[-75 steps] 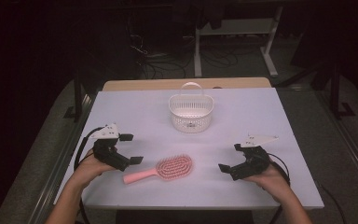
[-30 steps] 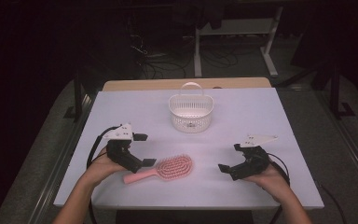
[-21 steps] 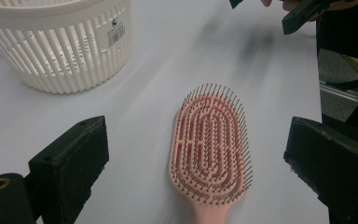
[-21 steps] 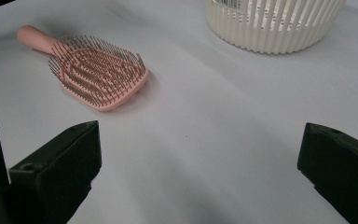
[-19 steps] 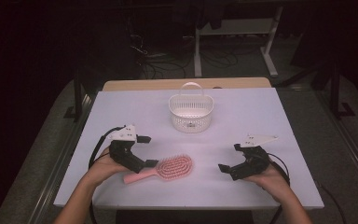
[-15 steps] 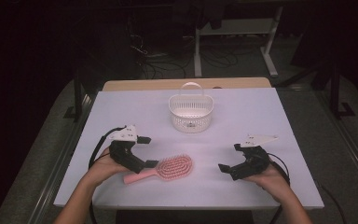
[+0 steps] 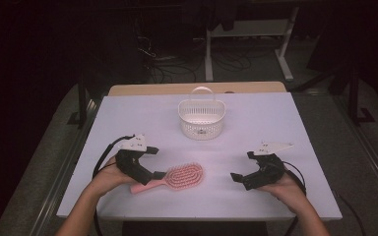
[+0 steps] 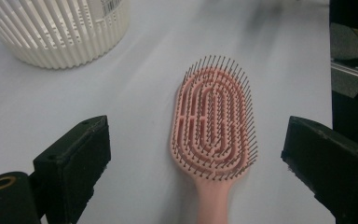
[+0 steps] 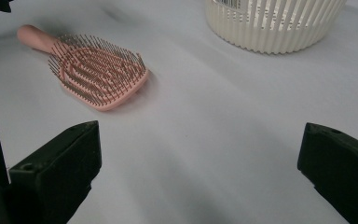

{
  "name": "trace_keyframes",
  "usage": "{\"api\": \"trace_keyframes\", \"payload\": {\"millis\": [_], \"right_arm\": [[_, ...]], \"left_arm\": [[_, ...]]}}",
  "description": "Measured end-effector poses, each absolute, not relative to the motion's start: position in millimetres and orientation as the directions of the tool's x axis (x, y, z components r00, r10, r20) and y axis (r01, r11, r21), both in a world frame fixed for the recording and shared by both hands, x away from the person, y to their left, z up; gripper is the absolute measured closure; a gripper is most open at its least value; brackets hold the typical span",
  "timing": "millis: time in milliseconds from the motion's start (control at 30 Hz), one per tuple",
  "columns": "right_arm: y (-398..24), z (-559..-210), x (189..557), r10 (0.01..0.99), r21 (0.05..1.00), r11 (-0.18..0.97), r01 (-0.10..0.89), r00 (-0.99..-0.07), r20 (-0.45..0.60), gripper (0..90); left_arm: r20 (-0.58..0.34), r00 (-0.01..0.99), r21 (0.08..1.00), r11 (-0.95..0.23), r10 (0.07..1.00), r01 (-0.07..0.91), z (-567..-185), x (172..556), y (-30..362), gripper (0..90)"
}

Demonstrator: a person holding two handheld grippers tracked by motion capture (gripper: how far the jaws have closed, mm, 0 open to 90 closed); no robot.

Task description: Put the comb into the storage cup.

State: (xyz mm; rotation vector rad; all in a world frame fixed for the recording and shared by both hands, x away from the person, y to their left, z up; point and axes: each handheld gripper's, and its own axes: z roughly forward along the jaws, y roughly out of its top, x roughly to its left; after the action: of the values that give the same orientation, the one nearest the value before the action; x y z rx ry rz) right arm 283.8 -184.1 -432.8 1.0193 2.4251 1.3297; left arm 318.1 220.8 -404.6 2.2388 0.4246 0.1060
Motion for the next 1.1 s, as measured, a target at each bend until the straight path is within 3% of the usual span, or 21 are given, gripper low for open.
{"api": "trace_keyframes", "payload": {"millis": [700,1100], "right_arm": [[-184,-432,284,0.653,0.803,0.357,0.478,-0.742,0.151,0.0],[-184,-432,284,0.651,0.803,0.358,0.476,-0.744,0.151,0.0]], "left_arm": [[-0.036,0.958,0.660,-0.713,0.285,0.237,-405,318,214,7.9],[-0.017,0.962,0.606,-0.763,0.271,0.225,-414,317,208,14.6]]}}
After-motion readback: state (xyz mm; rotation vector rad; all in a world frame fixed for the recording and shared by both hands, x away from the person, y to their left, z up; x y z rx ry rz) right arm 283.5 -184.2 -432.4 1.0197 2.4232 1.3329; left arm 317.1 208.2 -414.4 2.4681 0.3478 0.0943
